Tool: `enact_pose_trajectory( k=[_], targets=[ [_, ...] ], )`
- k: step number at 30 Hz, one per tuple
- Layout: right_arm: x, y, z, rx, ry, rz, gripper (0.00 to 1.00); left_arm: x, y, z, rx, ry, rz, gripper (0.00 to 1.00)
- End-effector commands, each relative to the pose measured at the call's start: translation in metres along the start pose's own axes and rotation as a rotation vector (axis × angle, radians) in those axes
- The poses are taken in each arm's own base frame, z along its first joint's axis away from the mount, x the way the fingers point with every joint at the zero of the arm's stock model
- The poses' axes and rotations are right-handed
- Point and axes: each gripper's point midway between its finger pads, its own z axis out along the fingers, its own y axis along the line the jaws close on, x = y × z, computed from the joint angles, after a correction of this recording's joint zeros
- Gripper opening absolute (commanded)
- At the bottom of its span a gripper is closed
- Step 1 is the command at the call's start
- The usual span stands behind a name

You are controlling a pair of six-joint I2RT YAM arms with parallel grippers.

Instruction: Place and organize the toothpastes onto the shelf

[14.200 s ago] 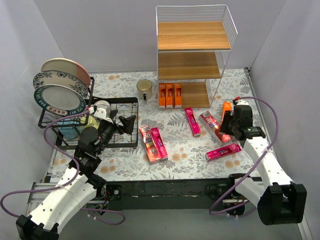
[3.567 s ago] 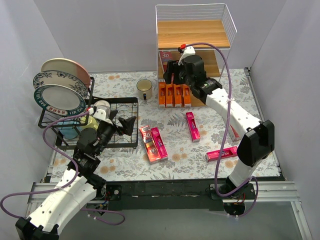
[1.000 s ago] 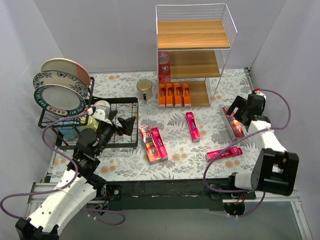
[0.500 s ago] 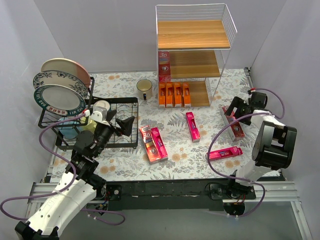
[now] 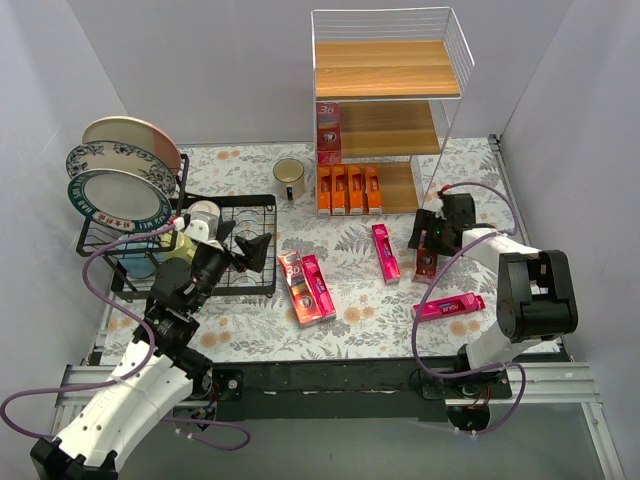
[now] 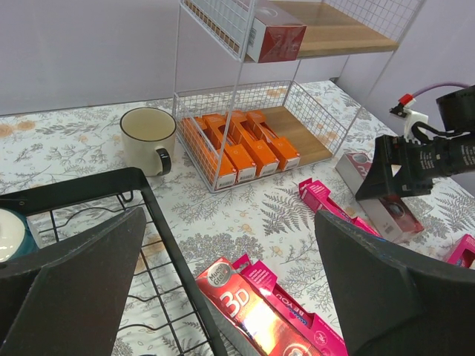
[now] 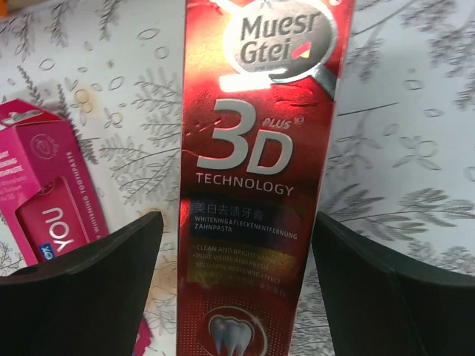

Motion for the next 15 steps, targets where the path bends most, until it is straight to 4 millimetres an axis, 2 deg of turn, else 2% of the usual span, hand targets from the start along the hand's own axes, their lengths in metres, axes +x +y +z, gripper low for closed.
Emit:
enact_pose_trajectory(
  k=[1, 9, 15],
  targets=[
    [0.002, 0.012, -0.002, 0.084, -0.045, -0.022, 0.86, -0.011, -0.003, 0.000, 0.009, -0.017, 0.006, 0.98],
    [0.023, 0.007, -0.018, 0.193, -0.080, -0.068, 0.88, -0.009, -0.002, 0.001, 0.006, -0.011, 0.008, 0.98],
    [0.047, 0.014, -0.030, 0.178, -0.081, -0.092, 0.88, -0.008, -0.004, 0.002, 0.013, -0.005, 0.008, 0.98]
  ],
)
